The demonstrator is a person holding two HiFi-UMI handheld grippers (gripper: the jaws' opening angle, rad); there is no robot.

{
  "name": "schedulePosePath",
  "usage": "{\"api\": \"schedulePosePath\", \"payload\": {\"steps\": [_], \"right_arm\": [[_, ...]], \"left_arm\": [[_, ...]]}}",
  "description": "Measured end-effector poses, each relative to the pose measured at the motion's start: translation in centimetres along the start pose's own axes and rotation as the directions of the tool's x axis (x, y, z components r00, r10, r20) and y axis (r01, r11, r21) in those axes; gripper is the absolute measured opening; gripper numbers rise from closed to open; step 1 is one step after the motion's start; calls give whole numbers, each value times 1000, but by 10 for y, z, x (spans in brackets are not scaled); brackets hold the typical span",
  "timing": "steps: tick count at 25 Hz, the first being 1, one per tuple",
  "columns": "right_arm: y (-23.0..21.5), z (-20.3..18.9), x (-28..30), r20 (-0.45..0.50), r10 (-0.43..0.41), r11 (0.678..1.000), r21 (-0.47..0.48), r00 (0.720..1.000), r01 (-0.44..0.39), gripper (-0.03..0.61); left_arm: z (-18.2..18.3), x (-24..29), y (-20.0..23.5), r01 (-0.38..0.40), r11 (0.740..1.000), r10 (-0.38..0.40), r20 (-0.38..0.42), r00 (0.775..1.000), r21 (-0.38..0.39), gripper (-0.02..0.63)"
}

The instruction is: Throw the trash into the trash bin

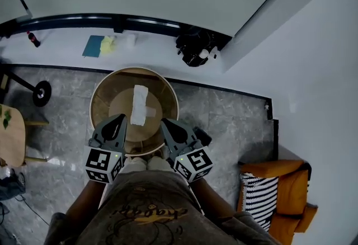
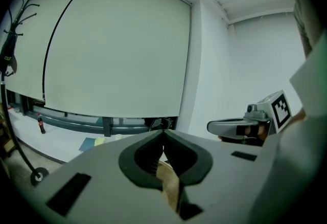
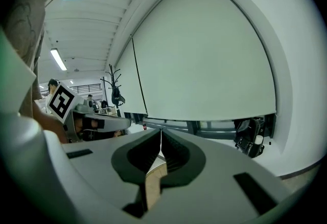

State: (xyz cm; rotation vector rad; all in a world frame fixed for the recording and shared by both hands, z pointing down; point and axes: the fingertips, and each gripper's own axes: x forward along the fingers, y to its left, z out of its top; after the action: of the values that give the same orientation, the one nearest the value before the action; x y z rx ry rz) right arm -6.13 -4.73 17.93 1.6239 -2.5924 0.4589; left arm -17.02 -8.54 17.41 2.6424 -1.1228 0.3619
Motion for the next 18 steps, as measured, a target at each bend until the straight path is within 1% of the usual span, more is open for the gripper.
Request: {"api": "schedulePosePath", "payload": {"steps": [7,11,14,18], "right_arm": [[-15,-10,25,4,49,998,-47,999,-49,20],[-30,-23,42,1,52,997,-49,999,-52,20],[-40,-43,59,-13,58,997,-54,998,-58,20],[-49,-83,77,-31,72,996,-46,997,-74,20]], "left_arm": [[-21,17,11,-9,1000,9,-17,1000,-19,19],[-38,32,21,-24,999,24,-9,1000,-27,18],[-57,48,31,-30,999,29,-8,1000,-24,18],[-92,68,41,-27,999,27,-7,1000,-28,18]]}}
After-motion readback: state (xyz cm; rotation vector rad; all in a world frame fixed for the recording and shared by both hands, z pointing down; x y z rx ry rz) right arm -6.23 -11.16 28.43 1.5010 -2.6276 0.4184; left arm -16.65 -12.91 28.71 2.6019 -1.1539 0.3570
